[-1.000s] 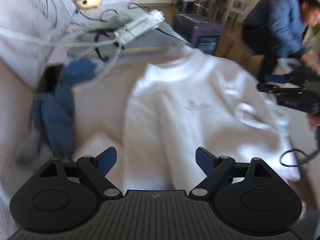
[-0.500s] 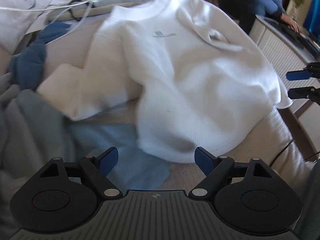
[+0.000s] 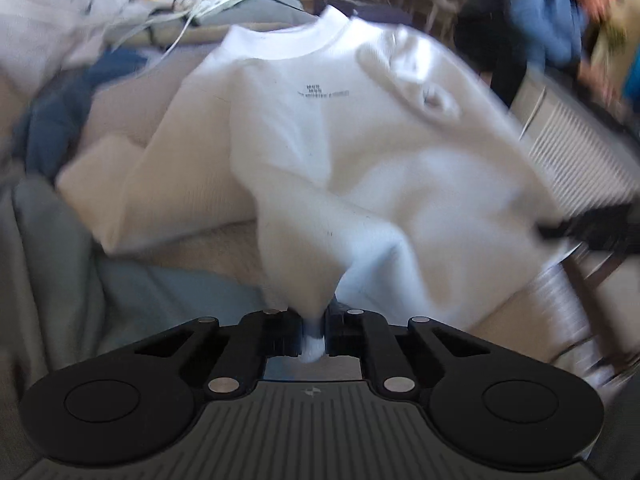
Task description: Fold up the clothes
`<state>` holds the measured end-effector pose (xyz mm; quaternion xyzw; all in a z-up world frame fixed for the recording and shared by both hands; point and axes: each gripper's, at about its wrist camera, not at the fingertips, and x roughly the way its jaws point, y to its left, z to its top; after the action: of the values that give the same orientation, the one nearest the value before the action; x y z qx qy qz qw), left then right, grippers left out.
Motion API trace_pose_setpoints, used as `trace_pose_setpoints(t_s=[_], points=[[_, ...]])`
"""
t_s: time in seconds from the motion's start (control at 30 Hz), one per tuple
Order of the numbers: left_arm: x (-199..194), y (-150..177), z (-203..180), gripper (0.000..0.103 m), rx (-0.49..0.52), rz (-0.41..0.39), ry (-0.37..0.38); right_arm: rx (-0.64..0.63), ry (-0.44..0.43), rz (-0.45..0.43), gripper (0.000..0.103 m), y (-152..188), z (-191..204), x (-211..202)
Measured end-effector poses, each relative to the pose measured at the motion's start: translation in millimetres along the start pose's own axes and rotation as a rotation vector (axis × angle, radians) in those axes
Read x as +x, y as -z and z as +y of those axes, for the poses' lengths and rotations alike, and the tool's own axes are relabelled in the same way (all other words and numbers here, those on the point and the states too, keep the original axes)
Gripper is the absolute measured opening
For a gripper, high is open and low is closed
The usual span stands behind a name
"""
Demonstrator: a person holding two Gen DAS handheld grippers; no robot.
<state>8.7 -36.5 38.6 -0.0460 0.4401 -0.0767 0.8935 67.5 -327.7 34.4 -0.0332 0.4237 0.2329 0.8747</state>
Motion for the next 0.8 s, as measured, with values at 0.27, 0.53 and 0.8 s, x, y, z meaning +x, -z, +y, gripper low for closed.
trace_pose_setpoints(t_s=[0.27,0.53,0.8], points=[[-94.1,-26.3,22.7,0.006,-0.083,-0.034,0.108,0.024,-0.075,-0.105,0.009,-35.9,26.3,-80.9],[-134.8,14.6,37.3,0.007,-0.066,0.102,0.089,-0.040,-0.150,0.011,0.009,-17.6,46.5,-129.9],[-113.2,70.1,39.6,0.016,-0.188,0.103,-0.042,0.177,-0.112,0.145,0.015,27.4,10.5,-92.8]])
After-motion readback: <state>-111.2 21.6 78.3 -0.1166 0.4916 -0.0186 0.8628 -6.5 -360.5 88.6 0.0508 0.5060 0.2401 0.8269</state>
